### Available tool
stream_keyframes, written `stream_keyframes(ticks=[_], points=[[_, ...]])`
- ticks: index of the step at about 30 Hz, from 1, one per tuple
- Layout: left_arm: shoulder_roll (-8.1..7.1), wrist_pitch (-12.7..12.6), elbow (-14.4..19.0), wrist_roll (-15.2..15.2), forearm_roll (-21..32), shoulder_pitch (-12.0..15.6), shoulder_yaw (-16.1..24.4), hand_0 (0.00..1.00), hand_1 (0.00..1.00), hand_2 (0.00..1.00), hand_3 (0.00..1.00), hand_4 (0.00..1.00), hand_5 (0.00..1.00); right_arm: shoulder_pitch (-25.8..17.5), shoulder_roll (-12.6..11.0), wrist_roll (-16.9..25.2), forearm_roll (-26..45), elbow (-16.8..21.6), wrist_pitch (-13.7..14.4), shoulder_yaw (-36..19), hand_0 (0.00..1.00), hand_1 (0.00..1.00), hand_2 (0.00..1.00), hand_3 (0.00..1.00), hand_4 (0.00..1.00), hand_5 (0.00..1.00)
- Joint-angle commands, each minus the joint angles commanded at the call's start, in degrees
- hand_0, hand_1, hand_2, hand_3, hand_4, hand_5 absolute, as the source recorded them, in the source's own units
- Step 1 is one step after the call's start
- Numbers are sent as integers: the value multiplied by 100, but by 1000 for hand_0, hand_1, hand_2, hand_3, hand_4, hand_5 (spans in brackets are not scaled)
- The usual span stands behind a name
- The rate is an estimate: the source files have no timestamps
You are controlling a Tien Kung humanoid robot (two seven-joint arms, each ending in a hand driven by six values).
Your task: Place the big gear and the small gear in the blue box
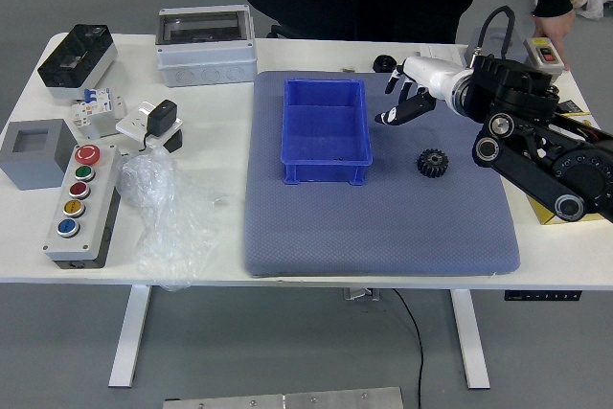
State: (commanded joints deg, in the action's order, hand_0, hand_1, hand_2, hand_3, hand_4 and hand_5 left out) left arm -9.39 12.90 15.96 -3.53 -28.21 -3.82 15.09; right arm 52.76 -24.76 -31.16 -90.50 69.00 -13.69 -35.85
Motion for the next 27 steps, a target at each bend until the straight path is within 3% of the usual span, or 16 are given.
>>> stream_keyframes(ticks=[14, 27], points=[[9, 3, 1, -1, -8, 17, 32, 894, 884, 882, 864, 664, 349, -172, -368, -45, 161, -253, -469, -43, 428, 504, 665, 720, 807, 389], [30, 6, 2, -1, -7, 6, 53, 894, 883, 882, 864, 665, 349, -209, -419, 27, 290, -654, -637, 67, 435, 541, 730, 759, 772, 308]])
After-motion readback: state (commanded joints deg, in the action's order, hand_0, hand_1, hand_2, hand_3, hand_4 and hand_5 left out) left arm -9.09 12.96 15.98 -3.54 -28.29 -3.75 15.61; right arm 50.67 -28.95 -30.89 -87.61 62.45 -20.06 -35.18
